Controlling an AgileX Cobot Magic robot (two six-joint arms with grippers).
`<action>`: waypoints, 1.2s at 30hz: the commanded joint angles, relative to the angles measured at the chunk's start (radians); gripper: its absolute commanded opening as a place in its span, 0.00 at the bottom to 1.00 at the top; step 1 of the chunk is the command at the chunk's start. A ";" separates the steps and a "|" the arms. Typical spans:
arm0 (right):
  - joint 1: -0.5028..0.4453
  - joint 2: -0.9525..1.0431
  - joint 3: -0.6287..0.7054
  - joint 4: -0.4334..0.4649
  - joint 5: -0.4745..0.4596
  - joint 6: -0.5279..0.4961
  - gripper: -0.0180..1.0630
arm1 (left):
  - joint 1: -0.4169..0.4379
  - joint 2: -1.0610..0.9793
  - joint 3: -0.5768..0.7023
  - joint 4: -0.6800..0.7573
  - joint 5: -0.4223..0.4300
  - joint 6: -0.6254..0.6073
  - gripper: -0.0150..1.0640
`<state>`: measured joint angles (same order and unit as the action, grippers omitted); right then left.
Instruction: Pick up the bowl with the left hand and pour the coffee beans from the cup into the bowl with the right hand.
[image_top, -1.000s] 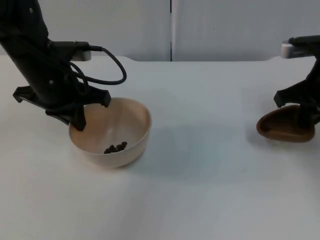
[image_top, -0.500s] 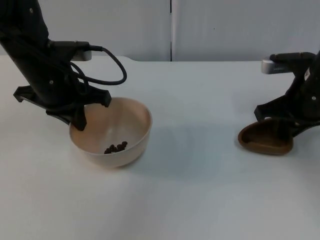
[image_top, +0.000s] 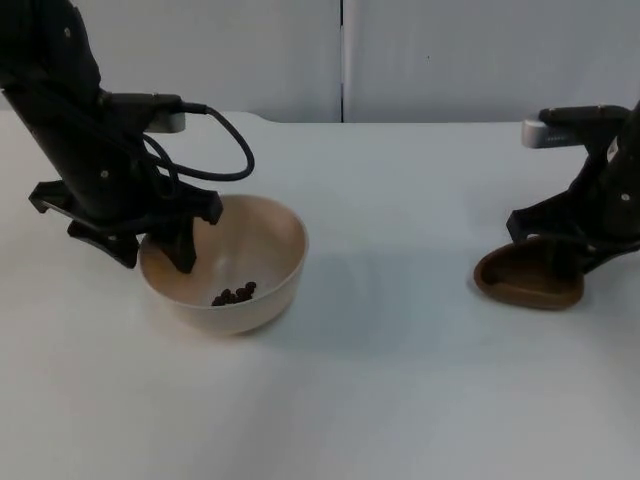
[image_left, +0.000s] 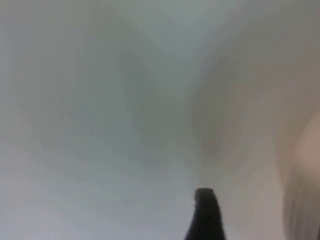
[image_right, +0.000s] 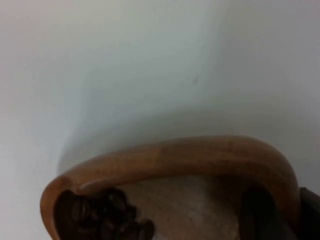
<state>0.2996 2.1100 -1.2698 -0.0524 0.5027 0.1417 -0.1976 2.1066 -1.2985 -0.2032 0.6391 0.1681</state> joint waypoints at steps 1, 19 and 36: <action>0.004 -0.003 0.005 0.003 -0.003 0.006 0.09 | 0.000 -0.007 0.000 0.002 0.006 0.003 0.59; 0.004 -0.027 0.005 0.038 0.000 0.007 0.65 | 0.000 -0.192 -0.002 0.002 0.035 -0.020 0.60; 0.004 -0.593 0.005 0.033 0.152 -0.041 0.65 | 0.000 -0.725 -0.002 -0.035 0.026 -0.020 0.60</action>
<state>0.2996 1.5617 -1.2677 -0.0192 0.6393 0.1155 -0.1976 1.4259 -1.2985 -0.2240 0.6669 0.1575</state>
